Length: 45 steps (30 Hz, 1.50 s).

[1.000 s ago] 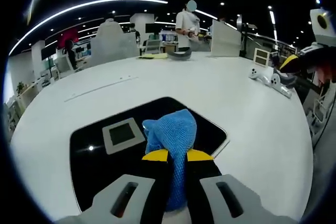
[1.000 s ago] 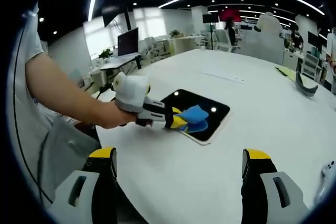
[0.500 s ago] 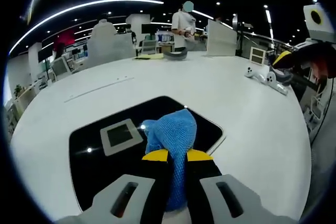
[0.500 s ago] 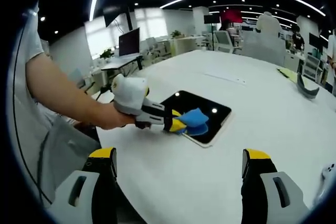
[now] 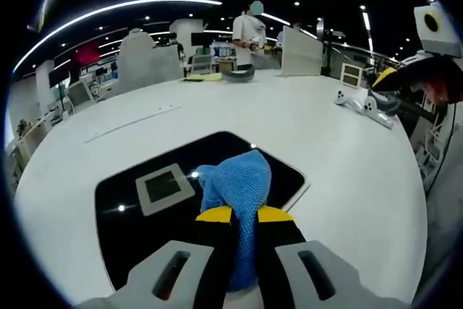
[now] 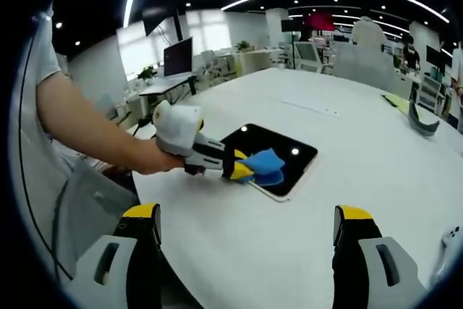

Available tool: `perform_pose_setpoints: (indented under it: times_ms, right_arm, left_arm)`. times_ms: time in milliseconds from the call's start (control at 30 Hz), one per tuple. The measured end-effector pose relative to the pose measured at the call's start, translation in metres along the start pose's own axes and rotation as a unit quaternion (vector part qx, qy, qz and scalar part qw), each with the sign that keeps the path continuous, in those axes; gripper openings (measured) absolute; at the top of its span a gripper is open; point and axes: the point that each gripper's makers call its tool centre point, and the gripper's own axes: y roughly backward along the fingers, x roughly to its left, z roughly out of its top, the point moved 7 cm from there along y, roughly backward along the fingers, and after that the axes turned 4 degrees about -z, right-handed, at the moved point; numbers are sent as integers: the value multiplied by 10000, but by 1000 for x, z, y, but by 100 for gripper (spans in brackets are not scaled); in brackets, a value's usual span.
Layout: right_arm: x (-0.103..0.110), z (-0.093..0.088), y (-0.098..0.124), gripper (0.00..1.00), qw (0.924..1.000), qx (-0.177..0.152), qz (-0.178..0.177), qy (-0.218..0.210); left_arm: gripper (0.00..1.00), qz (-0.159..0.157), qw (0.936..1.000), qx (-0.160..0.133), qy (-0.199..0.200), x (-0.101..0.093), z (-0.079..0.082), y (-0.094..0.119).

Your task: Wipe the mirror surface with the cleaning cloth until all visible marks leave the cleaned area.

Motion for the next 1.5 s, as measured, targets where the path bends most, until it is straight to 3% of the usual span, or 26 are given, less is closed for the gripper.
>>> perform_pose_setpoints:
  times_ms: [533,1500]
  right_arm:
    - [3,3,-2,100,10000,-50,17,7]
    - [-1,-4,-3,100,9999,-4,-63,-135]
  left_arm:
    - [7,37,10000,89,15,14,-7,17]
    - [7,349,9991,58,248,54,-3,15]
